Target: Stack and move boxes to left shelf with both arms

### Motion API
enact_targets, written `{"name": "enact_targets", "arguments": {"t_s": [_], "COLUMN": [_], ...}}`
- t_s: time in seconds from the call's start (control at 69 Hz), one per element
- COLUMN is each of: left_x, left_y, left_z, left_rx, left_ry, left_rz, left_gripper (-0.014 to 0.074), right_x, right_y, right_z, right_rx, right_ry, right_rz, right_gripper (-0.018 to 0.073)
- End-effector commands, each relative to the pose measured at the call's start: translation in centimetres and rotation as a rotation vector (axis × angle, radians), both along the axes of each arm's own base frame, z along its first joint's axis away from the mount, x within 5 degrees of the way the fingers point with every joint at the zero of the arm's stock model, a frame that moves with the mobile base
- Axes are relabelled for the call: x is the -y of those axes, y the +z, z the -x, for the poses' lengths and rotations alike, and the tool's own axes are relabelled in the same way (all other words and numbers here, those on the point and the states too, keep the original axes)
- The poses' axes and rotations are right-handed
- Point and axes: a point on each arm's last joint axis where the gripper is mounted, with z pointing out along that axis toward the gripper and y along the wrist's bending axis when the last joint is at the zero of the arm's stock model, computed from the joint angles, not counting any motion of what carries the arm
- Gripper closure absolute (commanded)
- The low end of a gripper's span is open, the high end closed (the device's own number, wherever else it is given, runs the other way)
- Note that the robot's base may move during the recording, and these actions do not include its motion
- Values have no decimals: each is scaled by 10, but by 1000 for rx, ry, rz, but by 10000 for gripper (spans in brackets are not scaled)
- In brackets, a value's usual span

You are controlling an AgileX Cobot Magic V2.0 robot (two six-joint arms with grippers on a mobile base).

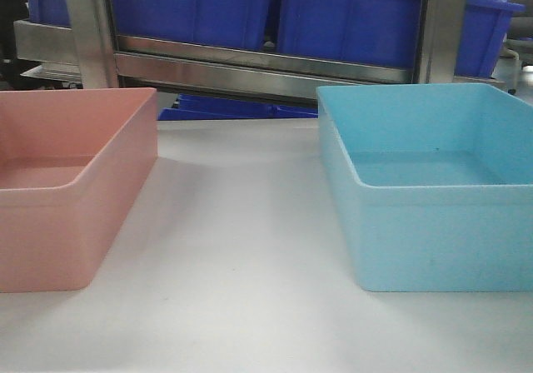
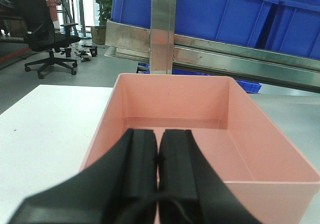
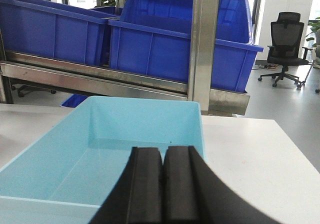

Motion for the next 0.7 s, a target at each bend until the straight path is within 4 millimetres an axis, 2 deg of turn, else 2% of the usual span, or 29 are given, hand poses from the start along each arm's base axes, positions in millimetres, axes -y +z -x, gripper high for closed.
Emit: {"name": "enact_targets", "arguments": {"t_s": [0.0,0.348,0.507,0.681], "left_x": [0,0,0,-1], "left_y": [-1,2,18,47], "left_z": [0,1,3,9], "left_rx": [73,87,115,131], "left_ry": [-3,-4,-3,1], "left_rz": [13,13,15,12], "left_gripper": [599,599,598,597], "right_x": [0,0,0,0], "right_y": [15,15,15,15], "right_z": [4,4,4,4], "right_rx": [116,116,116,116], "right_ry": [0,0,0,0], "right_rz": [-8,-8,-8,-8], "right_gripper": [510,510,510,510]}}
